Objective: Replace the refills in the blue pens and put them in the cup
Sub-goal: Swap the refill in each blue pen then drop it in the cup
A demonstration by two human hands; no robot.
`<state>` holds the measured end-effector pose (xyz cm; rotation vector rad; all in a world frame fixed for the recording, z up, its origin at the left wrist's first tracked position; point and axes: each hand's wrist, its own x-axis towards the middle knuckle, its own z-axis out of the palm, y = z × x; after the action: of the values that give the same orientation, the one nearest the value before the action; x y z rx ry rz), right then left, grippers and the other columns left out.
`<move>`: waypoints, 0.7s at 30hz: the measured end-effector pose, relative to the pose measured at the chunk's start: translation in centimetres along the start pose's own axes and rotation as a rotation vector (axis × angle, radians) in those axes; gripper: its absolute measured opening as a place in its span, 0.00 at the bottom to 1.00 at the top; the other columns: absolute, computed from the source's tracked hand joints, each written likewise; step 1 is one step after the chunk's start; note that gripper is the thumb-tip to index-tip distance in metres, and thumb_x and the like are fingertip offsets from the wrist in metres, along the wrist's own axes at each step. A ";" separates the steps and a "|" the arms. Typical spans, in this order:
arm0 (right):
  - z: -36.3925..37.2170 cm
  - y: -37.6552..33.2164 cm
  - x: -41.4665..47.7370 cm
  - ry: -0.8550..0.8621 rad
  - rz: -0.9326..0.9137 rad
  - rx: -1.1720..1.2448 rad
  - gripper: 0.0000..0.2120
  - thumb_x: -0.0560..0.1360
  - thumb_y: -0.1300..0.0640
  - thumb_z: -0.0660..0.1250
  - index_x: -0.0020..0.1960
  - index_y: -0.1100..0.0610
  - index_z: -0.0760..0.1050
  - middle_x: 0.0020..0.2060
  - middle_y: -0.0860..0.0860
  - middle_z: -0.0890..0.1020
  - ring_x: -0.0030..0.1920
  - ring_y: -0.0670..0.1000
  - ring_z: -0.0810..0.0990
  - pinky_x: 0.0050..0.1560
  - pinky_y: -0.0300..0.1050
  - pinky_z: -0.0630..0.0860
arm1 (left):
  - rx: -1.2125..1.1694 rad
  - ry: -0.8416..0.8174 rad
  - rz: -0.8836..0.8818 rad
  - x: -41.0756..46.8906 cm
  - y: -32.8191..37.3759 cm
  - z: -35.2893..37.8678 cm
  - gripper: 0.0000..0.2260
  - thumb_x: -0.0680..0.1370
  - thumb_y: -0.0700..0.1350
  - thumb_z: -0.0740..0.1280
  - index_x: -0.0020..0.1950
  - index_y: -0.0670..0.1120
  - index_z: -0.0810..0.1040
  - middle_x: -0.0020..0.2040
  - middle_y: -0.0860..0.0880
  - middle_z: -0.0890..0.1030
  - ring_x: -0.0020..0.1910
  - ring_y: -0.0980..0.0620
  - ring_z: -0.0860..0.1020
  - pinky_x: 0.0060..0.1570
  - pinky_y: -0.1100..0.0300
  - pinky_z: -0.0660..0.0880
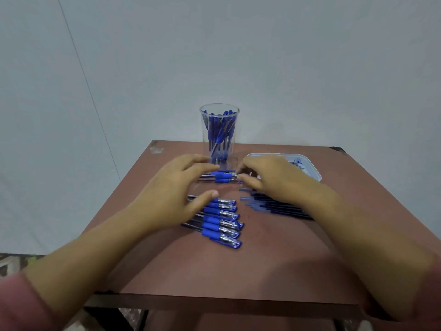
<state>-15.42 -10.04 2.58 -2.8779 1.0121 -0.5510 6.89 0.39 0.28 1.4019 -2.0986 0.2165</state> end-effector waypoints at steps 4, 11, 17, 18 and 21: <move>-1.3 -0.1 -2.1 0.003 0.075 0.297 0.05 0.78 0.52 0.66 0.51 0.49 0.79 0.40 0.41 0.81 0.43 0.39 0.78 0.44 0.29 0.71 | -0.017 -0.150 0.033 2.4 0.4 0.6 0.20 0.78 0.56 0.66 0.69 0.56 0.72 0.62 0.58 0.78 0.58 0.59 0.76 0.57 0.63 0.73; 1.0 0.5 -2.7 0.048 0.158 0.487 0.07 0.76 0.50 0.69 0.52 0.48 0.81 0.40 0.43 0.83 0.42 0.43 0.81 0.43 0.33 0.75 | -0.110 -0.043 -0.001 2.9 0.5 4.0 0.10 0.76 0.53 0.70 0.56 0.55 0.78 0.46 0.61 0.81 0.39 0.72 0.72 0.38 0.75 0.66; 1.7 -0.2 -2.4 0.085 0.175 0.432 0.07 0.78 0.50 0.66 0.51 0.48 0.82 0.39 0.42 0.83 0.41 0.41 0.79 0.40 0.32 0.72 | -0.165 -0.004 -0.040 2.5 0.1 4.1 0.08 0.77 0.52 0.69 0.56 0.56 0.81 0.38 0.70 0.75 0.39 0.74 0.72 0.37 0.75 0.66; 1.8 -0.3 -2.4 0.100 0.176 0.433 0.07 0.78 0.51 0.66 0.51 0.49 0.82 0.39 0.41 0.83 0.42 0.39 0.79 0.41 0.30 0.72 | -0.161 -0.008 -0.025 2.6 0.1 4.0 0.09 0.78 0.53 0.68 0.58 0.57 0.80 0.43 0.68 0.77 0.41 0.73 0.72 0.38 0.76 0.67; 1.8 -0.6 -2.3 0.135 0.180 0.430 0.07 0.78 0.53 0.66 0.51 0.51 0.82 0.41 0.42 0.83 0.43 0.37 0.80 0.44 0.29 0.73 | -0.151 -0.028 -0.011 2.8 0.0 3.8 0.11 0.79 0.53 0.65 0.60 0.57 0.79 0.51 0.61 0.81 0.43 0.70 0.73 0.42 0.74 0.67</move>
<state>-16.10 -8.30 0.25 -2.3766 1.0093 -0.8391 4.70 -3.52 -1.21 1.3335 -2.0831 0.0332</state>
